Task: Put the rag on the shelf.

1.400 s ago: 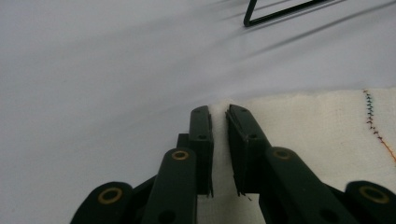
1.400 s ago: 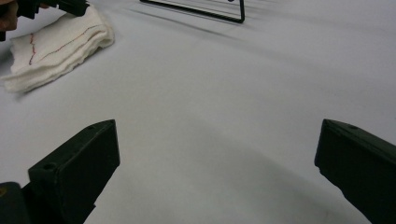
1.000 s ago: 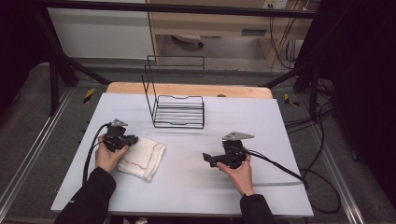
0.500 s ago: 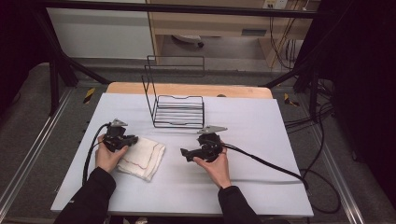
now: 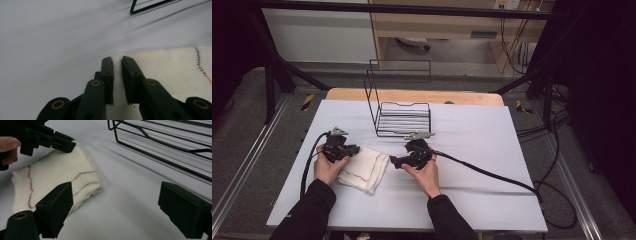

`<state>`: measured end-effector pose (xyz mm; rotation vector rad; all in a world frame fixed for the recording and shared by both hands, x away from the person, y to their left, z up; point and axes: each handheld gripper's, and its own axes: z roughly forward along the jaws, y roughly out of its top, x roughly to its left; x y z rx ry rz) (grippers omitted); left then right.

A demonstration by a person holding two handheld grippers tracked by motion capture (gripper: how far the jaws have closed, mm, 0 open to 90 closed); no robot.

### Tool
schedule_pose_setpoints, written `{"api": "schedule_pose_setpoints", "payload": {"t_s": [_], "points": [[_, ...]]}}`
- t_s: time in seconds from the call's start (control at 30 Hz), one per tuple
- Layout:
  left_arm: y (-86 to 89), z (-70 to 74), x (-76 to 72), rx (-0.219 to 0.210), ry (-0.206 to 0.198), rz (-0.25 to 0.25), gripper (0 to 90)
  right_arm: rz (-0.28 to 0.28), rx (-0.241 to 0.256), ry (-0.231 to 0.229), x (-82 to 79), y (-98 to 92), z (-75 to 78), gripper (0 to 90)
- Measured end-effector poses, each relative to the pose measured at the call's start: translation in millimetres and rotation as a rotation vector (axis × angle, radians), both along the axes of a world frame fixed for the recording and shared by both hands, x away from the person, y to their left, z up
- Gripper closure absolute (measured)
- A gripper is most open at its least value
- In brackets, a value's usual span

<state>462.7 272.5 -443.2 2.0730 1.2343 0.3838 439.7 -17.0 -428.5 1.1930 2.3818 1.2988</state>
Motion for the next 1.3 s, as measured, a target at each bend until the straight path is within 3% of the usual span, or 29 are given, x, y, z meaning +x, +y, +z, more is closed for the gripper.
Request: {"api": "schedule_pose_setpoints", "payload": {"t_s": [0.23,0.47,0.87,0.97,1.07,1.3], "points": [[0.1,-0.1,0.1,0.000,-0.001,-0.001,78.8,0.029,-0.022,0.021,9.6,30.5,-9.2,23.5],[0.6,-0.3,0.2,-0.007,0.002,-0.001,78.7,0.050,-0.053,0.030,13.6,45.5,-15.6,35.0],[1.1,-0.6,0.2,-0.007,-0.001,-0.005,78.4,0.046,-0.047,0.047,14.6,52.7,-25.9,56.0],[1.1,-0.8,-0.1,-0.007,-0.005,-0.002,78.1,0.043,-0.038,0.060,12.6,53.5,-26.0,61.9],[1.7,-0.7,-0.1,-0.011,-0.002,-0.005,77.8,0.028,-0.015,0.102,11.4,54.3,-25.5,71.0],[3.8,-0.7,0.1,-0.024,0.001,-0.009,78.8,0.029,0.004,0.125,11.8,54.3,-25.1,78.7]]}}
